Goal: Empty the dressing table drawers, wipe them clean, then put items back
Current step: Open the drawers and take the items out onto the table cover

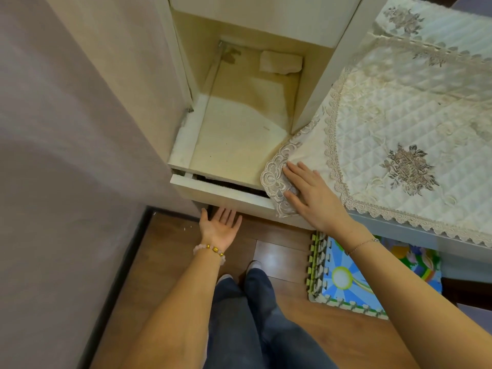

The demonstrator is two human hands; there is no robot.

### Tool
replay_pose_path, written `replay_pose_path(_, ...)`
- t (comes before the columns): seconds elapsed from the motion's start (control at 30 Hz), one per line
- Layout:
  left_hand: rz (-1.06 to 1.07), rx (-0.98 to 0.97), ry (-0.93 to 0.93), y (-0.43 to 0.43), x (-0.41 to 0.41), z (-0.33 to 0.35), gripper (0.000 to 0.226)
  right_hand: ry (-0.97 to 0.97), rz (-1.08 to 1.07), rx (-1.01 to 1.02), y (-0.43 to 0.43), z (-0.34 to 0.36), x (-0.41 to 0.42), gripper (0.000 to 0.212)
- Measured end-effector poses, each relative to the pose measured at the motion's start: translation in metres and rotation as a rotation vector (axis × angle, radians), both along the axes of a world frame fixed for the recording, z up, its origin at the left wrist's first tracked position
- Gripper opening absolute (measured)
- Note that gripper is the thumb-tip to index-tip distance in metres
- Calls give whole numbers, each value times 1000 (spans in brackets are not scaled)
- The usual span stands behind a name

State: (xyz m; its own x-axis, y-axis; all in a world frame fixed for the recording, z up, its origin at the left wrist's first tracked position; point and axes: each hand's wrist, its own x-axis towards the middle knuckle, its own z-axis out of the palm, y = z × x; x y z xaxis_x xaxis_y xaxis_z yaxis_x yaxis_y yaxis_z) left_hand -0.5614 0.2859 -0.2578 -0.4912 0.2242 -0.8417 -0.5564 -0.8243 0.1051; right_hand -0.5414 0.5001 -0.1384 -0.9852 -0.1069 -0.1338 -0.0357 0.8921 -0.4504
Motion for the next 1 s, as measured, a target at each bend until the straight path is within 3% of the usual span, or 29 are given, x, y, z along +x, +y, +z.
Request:
replay_pose_path(0.73,8,-114,-201,-88,161,14,63,13,-56,52,-18,-4,30,54)
replay_pose_path(1.0,-64,-100,-109,-96,175,28,65,-25,-188,-101,-31,11,58,53)
